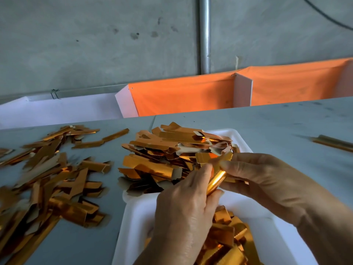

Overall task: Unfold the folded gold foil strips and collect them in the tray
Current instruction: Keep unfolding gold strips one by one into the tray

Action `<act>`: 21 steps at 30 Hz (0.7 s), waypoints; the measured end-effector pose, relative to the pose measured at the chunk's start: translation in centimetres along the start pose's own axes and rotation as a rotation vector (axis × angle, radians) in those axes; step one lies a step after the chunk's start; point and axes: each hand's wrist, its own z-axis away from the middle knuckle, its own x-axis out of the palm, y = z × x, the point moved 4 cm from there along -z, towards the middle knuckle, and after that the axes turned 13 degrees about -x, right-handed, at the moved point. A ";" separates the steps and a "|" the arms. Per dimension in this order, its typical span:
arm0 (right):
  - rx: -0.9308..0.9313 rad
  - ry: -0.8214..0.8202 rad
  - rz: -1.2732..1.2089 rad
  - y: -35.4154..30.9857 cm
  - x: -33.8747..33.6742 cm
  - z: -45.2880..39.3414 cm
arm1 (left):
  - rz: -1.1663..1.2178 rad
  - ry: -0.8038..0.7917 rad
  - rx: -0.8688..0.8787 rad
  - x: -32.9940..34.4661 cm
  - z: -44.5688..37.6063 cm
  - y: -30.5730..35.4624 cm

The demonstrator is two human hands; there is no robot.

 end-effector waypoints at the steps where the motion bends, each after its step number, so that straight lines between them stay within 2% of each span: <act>1: -0.004 0.019 0.003 0.1 0.0 0.0 | -0.004 0.001 0.008 0.0 0.0 0.0; 6: -0.103 0.041 0.069 -0.4 0.3 -0.1 | -0.019 0.003 0.035 -0.1 -0.1 -0.1; 11: -0.218 0.049 0.186 -1.2 0.2 0.0 | 0.225 -0.029 0.021 -0.3 0.2 -0.3; 16: -0.275 0.005 0.162 -1.9 0.1 0.1 | 0.327 -0.001 0.049 -0.8 0.0 -0.2; 21: -0.265 -0.012 0.214 -1.9 -0.1 0.1 | 0.322 -0.013 0.052 -0.8 0.0 -0.2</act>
